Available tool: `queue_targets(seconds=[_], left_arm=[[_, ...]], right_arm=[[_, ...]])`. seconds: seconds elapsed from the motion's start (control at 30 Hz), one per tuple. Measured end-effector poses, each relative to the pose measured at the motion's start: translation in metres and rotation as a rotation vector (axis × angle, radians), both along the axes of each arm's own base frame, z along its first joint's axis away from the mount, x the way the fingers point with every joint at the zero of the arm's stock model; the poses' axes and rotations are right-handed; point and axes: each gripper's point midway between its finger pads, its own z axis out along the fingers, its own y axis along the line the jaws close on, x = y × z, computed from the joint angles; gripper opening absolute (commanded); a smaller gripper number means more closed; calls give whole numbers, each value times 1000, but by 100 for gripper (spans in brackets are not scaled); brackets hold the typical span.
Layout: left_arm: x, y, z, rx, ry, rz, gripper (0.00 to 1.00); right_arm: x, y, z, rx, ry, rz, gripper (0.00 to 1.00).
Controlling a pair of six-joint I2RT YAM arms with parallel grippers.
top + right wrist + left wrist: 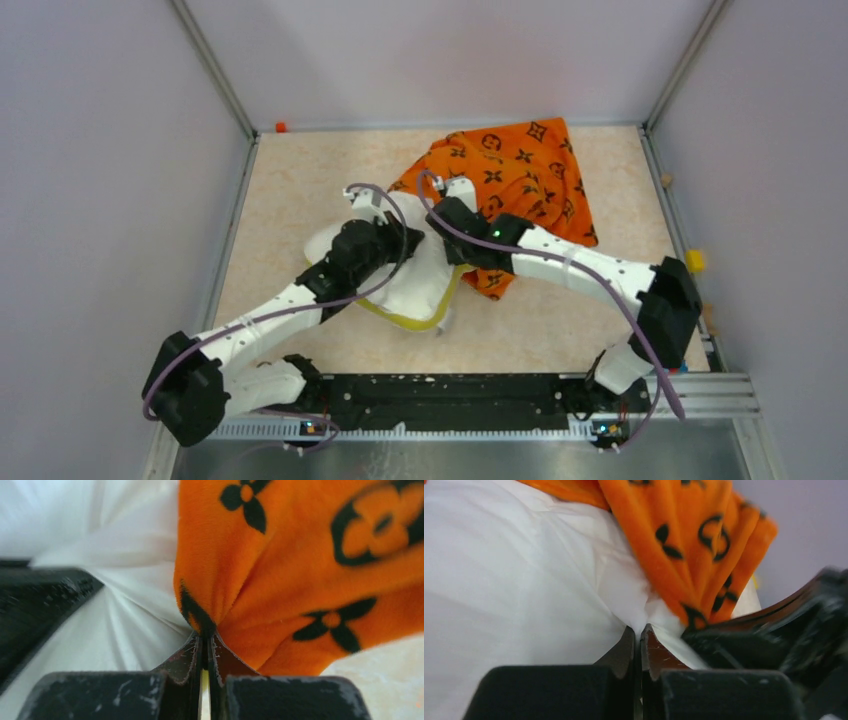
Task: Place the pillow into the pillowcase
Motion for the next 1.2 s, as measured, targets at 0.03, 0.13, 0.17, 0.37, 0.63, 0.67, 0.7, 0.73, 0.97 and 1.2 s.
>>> queue_targets(seconds=[0.03, 0.13, 0.17, 0.37, 0.63, 0.67, 0.7, 0.73, 0.97, 1.2], left_arm=[[3, 9, 8, 3, -22, 20, 0], [3, 28, 15, 31, -39, 65, 0], [2, 34, 16, 37, -38, 87, 0], [-11, 60, -14, 79, 63, 183, 0], [-37, 90, -64, 154, 201, 252, 0], [-38, 91, -64, 147, 203, 256, 0], [-38, 91, -64, 143, 205, 257, 0], [-38, 91, -65, 139, 207, 259, 0], [-39, 89, -69, 133, 223, 258, 0], [-38, 81, -81, 121, 251, 240, 0]], right_arm=[[-4, 10, -11, -13, 19, 25, 0], [-6, 21, -22, 5, 58, 59, 10], [-3, 17, -21, 9, 63, 52, 24], [17, 5, 3, -8, 25, 56, 66], [49, -20, 19, -85, -72, 43, 71], [56, -24, 19, -106, -88, 31, 71], [61, -26, 16, -123, -96, 23, 70], [69, -29, 11, -146, -106, 11, 68], [86, -40, -67, -350, -17, -1, 0], [64, 10, -28, -344, -72, 91, 0]])
